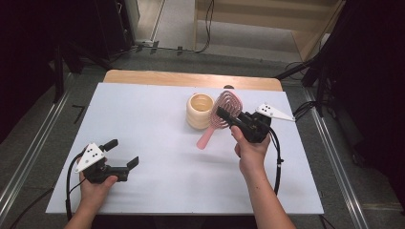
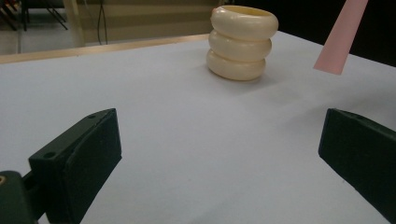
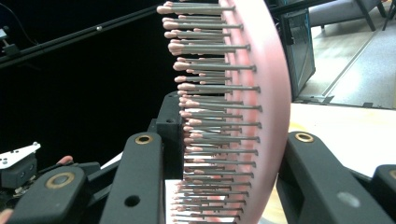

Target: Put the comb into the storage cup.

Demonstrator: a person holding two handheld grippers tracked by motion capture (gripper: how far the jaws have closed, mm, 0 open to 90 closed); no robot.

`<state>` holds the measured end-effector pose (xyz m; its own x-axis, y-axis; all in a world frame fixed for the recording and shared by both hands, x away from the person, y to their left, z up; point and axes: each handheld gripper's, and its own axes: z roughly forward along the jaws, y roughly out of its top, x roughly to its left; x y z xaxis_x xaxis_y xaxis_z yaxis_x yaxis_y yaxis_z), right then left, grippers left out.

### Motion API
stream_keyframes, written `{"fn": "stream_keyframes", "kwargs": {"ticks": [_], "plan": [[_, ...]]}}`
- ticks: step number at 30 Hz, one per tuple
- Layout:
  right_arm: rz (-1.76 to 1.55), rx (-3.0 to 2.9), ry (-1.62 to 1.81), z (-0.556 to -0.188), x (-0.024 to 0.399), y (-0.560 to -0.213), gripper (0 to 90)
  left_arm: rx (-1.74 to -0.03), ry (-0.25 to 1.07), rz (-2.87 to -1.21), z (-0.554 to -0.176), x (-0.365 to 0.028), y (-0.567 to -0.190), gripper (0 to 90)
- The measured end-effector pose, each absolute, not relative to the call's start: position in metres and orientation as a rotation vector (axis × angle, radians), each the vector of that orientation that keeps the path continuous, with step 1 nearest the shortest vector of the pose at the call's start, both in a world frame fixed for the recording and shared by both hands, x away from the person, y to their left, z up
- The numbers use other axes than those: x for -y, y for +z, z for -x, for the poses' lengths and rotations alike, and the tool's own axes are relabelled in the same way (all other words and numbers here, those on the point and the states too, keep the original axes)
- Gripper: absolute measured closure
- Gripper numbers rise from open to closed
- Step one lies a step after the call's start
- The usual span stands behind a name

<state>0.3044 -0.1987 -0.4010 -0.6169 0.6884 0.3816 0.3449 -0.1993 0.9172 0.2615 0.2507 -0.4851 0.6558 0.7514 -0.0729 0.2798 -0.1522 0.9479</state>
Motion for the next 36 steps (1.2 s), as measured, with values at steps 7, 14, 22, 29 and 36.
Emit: {"fn": "stream_keyframes", "kwargs": {"ticks": [7, 14, 22, 29, 36], "plan": [[-1.201, -1.792, 1.892, -0.308, 0.201, -0.399, 61.9, -0.845, 0.52, -1.724, -0.259, -0.258, -0.485, 0.0], [-1.213, -1.782, 1.902, -0.312, 0.203, -0.399, 61.9, -0.857, 0.527, -1.726, -0.257, -0.266, -0.484, 0.0], [-1.21, -1.776, 1.907, -0.315, 0.205, -0.395, 61.9, -0.867, 0.536, -1.713, -0.255, -0.274, -0.484, 0.0], [-1.214, -1.765, 1.905, -0.319, 0.208, -0.391, 62.0, -0.875, 0.544, -1.713, -0.254, -0.28, -0.484, 0.0], [-1.207, -1.754, 1.904, -0.325, 0.21, -0.383, 62.0, -0.883, 0.551, -1.712, -0.253, -0.285, -0.484, 0.0]]}}
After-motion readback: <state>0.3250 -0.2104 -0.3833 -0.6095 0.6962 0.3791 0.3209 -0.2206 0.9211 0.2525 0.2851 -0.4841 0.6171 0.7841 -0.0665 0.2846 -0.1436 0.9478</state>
